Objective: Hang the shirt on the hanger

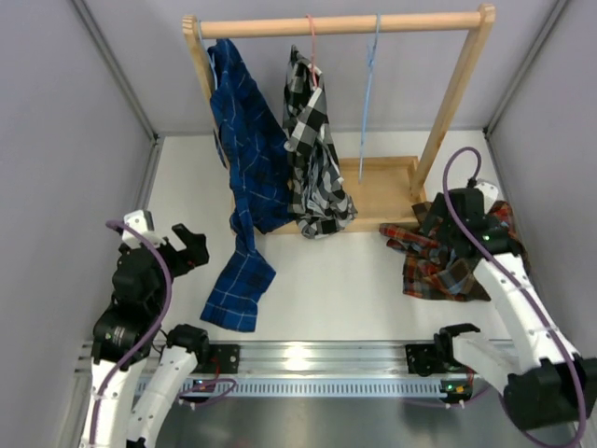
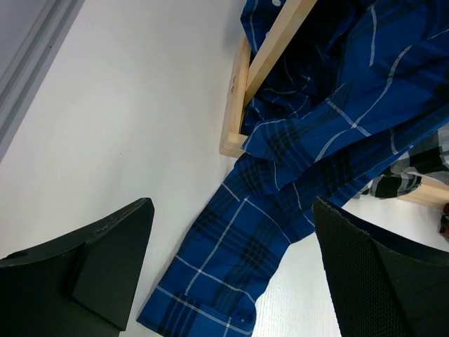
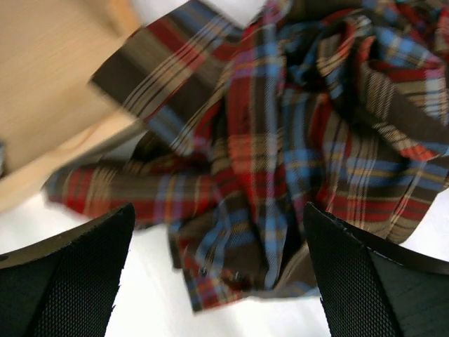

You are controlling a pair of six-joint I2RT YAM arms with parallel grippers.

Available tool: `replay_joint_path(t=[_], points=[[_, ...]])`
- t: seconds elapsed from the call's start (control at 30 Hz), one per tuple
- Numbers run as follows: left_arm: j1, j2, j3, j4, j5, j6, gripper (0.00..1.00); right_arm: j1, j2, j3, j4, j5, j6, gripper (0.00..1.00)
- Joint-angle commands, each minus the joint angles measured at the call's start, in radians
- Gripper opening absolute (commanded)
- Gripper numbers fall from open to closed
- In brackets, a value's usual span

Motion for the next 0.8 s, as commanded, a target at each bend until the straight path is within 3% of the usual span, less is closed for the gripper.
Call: replay_joint_path(t=[0.0, 0.17, 0.33, 0.37, 0.4, 0.47, 0.5, 0.57, 0.73, 0.77], points=[[-0.005, -0.039, -0.010, 0.069, -0.013, -0.012, 0.98, -0.081, 0.120, 0.024, 0.158, 0.130, 0.086, 1.00], [-0.005, -0.033, -0.012, 0.072, -0.004, -0.010, 0.98, -0.133, 0.314, 0.038, 0.221, 0.212, 0.132, 0.99], [-0.005, -0.042, -0.014, 0.074, -0.006, -0.009, 0.98, -0.132, 0.456, -0.053, 0.284, 0.131, 0.167, 0.99], [-0.005, -0.042, -0.014, 0.074, -0.006, -0.009, 0.98, -0.130, 0.461, -0.068, 0.297, 0.112, 0.160, 0.94], [-0.007, -0.043, -0.014, 0.074, -0.006, -0.010, 0.98, -0.126, 0.443, -0.100, 0.316, 0.098, 0.155, 0.75], [-0.010, -0.046, -0.015, 0.074, -0.007, -0.012, 0.98, -0.085, 0.386, -0.138, 0.347, 0.091, 0.144, 0.49], [-0.011, -0.046, -0.015, 0.075, -0.006, -0.012, 0.98, -0.069, 0.312, -0.163, 0.358, 0.092, 0.137, 0.25], [-0.013, -0.045, -0.015, 0.074, -0.006, -0.012, 0.98, -0.031, 0.227, -0.163, 0.352, 0.092, 0.098, 0.00], [-0.013, -0.052, -0.017, 0.075, -0.012, -0.010, 0.98, 0.093, -0.106, -0.137, 0.251, -0.012, 0.084, 0.00], [-0.013, -0.052, -0.017, 0.075, -0.015, -0.012, 0.98, 0.115, -0.106, -0.134, 0.229, -0.021, 0.103, 0.00]])
